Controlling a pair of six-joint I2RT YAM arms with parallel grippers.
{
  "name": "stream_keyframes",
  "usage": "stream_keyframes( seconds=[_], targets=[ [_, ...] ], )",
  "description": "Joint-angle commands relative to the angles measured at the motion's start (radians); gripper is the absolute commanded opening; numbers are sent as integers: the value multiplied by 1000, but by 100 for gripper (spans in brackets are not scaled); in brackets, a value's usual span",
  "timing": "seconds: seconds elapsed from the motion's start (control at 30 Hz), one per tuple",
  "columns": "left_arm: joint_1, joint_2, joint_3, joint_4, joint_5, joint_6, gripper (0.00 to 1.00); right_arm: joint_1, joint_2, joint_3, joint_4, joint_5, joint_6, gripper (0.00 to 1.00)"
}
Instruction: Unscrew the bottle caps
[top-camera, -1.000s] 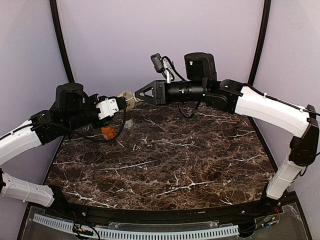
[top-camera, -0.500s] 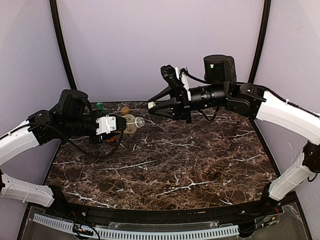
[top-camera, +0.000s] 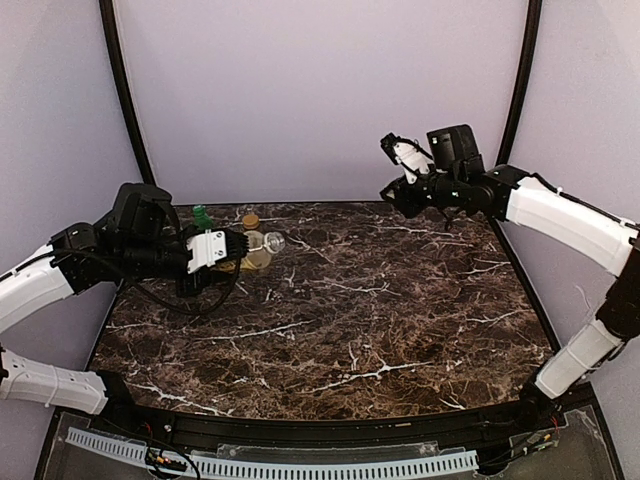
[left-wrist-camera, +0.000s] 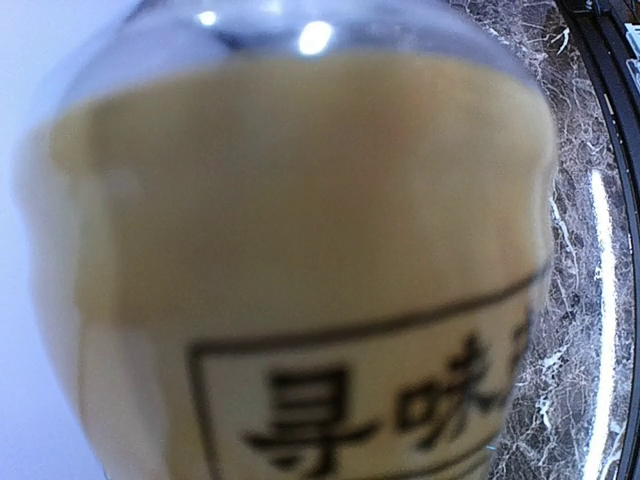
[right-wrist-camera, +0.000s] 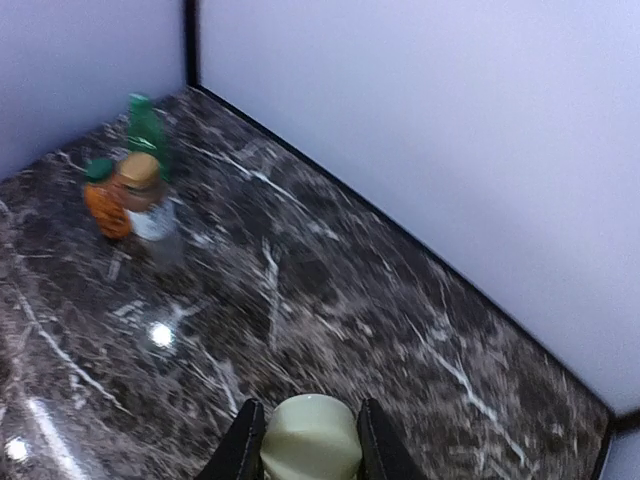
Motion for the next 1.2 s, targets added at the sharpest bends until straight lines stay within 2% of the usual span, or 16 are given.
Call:
stream_keyframes(
  seconds=[0.0,0.07,0.2,0.53,0.83,0.87,0.93,1.0,1.07,1.17],
  targets=[
    [20,-59,-42,33,10,-106,22,-184,122,-72,-261,216,320,0],
    [32,-70,-53,40,15,-127,22,-249,153,-129,-277,182,373,0],
    [47,-90,-76,53,26,-154,23,-297,203,-219,-263,181,407,0],
    [60,-102,-95,62,38,-174,23,-307,345,-295,-260,134,427,0],
    [61,-101,-90,70,37,-167,23,-304,348,-328,-261,76,458,0],
    [61,-102,-91,71,37,-167,23,-303,345,-330,-264,76,458,2],
    [62,-103,-93,74,37,-167,23,-301,345,-320,-280,80,458,34],
    [61,-105,-92,76,40,-168,23,-294,340,-301,-306,93,454,50],
    [61,-107,-91,77,42,-172,23,-286,320,-269,-332,105,438,61],
    [61,-110,-88,82,54,-182,23,-274,277,-194,-368,39,399,69]
  ],
)
